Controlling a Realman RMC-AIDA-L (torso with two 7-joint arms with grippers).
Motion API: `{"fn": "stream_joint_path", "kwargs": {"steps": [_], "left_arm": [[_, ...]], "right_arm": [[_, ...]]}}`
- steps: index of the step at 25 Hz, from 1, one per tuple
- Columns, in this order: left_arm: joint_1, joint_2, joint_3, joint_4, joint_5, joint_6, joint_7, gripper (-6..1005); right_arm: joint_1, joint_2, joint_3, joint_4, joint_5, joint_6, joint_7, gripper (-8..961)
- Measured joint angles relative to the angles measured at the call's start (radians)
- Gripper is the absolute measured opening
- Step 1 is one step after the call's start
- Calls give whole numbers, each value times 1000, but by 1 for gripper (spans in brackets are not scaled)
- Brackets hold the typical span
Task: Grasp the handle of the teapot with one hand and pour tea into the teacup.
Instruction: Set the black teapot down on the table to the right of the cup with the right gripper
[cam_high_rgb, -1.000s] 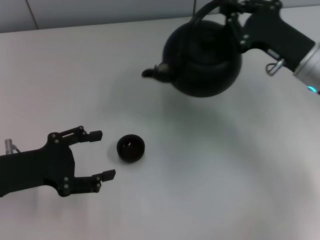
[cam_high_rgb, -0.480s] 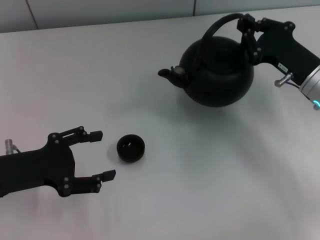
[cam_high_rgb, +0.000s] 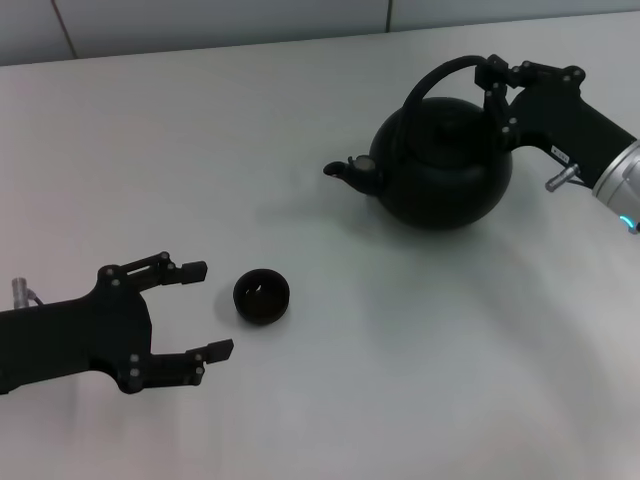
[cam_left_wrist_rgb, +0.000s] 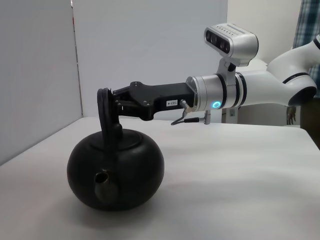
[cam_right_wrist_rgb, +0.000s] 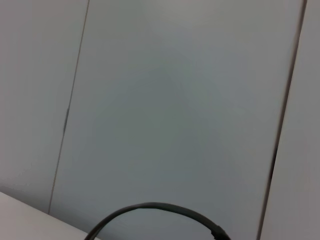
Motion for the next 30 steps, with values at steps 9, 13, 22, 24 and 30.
{"fn": "stream_joint_path", "kwargs": {"steps": [9,13,22,24,30], "left_arm": [[-6,0,0,-7,0,-2,0,863],[-7,0,0,-7,0,-2,0,863],[1,2,0,-7,0,0,0,863],[1,2,0,-7,0,0,0,863],[3,2,0,-7,0,1,0,863]], "right_arm": [[4,-2,-9,2,-5,22,-1,191],[7,-1,-12,2,-6,42,-1,198],[8,0,-7,2,-2,41,-1,216],[8,0,-4,2,-1,41,-1,219],[9,2,-2,2,0,33,2,231]]}}
